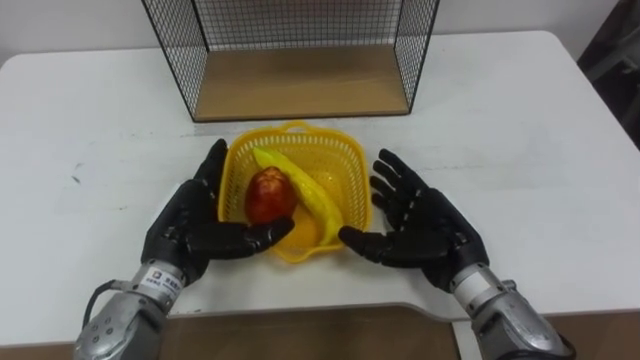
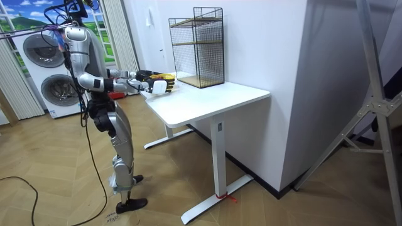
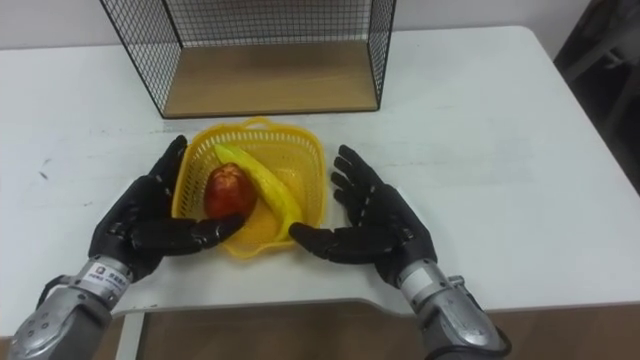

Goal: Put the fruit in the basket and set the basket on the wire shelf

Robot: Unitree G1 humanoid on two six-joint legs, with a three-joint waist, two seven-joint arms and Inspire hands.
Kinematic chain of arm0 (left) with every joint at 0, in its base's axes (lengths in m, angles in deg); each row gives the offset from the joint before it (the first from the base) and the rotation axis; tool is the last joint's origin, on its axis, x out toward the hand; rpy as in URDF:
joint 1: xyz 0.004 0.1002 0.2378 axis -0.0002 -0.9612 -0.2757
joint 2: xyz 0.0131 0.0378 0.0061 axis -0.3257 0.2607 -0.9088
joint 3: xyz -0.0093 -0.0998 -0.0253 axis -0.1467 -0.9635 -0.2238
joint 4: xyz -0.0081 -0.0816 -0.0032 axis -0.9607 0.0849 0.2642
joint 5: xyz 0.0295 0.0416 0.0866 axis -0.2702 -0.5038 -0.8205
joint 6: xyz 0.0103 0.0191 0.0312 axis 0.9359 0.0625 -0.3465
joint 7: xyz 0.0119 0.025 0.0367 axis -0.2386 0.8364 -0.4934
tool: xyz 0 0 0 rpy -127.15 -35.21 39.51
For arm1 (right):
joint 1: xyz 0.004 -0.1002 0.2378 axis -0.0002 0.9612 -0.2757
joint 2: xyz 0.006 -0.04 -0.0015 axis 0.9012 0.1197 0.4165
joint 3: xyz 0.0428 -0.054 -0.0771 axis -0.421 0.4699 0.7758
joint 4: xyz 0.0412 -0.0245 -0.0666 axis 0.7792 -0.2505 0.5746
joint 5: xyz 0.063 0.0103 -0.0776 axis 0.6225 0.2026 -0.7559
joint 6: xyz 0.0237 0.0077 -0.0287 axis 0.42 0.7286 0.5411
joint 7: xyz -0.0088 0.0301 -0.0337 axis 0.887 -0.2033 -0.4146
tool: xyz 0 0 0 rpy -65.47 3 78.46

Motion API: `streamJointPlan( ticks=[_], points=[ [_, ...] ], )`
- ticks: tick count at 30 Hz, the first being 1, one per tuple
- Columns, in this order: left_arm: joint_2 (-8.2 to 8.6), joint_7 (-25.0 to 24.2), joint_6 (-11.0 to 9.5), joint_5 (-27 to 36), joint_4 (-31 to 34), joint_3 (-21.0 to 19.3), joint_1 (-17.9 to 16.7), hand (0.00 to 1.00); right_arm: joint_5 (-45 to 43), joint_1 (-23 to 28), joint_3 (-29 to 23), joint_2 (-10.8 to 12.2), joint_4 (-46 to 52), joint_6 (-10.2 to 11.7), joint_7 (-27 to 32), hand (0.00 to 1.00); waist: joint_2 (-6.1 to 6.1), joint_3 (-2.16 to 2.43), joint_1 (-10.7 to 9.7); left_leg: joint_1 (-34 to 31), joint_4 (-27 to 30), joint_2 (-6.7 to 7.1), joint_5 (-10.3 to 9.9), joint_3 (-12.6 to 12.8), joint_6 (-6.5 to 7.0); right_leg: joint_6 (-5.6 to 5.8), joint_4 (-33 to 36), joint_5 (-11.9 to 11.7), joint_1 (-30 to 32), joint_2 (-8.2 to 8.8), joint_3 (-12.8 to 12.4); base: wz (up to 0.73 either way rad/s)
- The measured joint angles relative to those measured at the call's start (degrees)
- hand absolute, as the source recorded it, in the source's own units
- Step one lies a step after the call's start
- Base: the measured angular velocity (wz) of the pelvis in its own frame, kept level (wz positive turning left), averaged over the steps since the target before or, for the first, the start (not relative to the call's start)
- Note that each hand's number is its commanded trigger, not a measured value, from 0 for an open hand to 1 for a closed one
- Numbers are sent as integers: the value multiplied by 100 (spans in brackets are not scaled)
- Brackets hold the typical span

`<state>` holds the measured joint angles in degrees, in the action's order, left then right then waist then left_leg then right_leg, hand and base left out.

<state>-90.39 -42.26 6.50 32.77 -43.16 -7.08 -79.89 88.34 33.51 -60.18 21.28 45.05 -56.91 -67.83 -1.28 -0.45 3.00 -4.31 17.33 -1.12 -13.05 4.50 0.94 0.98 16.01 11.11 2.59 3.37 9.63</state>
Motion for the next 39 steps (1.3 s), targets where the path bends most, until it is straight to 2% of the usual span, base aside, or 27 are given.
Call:
streamJointPlan(
  ticks=[10,21,27,39],
  points=[
    [2,-2,1,1,67,204,0,0,1,0,3,4,0,0,83,0,-42,24,-5,0,0,4,0,1,0,-2,-9,-1,-5,-4,2,0],
    [0,31,0,4,122,338,14,0,159,-8,111,5,0,9,206,0,-87,-1,-39,5,-8,-4,0,0,0,-4,-28,-3,-29,-6,17,0],
    [0,54,-1,2,122,365,14,0,159,-11,115,10,0,9,218,0,-88,-3,-108,13,-5,-4,-1,2,-1,-4,-32,-3,-34,-9,11,0],
    [4,89,-3,3,122,469,14,0,160,-39,111,10,9,11,284,0,-85,-8,-112,2,-61,-1,-1,11,-2,-4,-34,-3,-9,-15,-5,0]
  ],
)
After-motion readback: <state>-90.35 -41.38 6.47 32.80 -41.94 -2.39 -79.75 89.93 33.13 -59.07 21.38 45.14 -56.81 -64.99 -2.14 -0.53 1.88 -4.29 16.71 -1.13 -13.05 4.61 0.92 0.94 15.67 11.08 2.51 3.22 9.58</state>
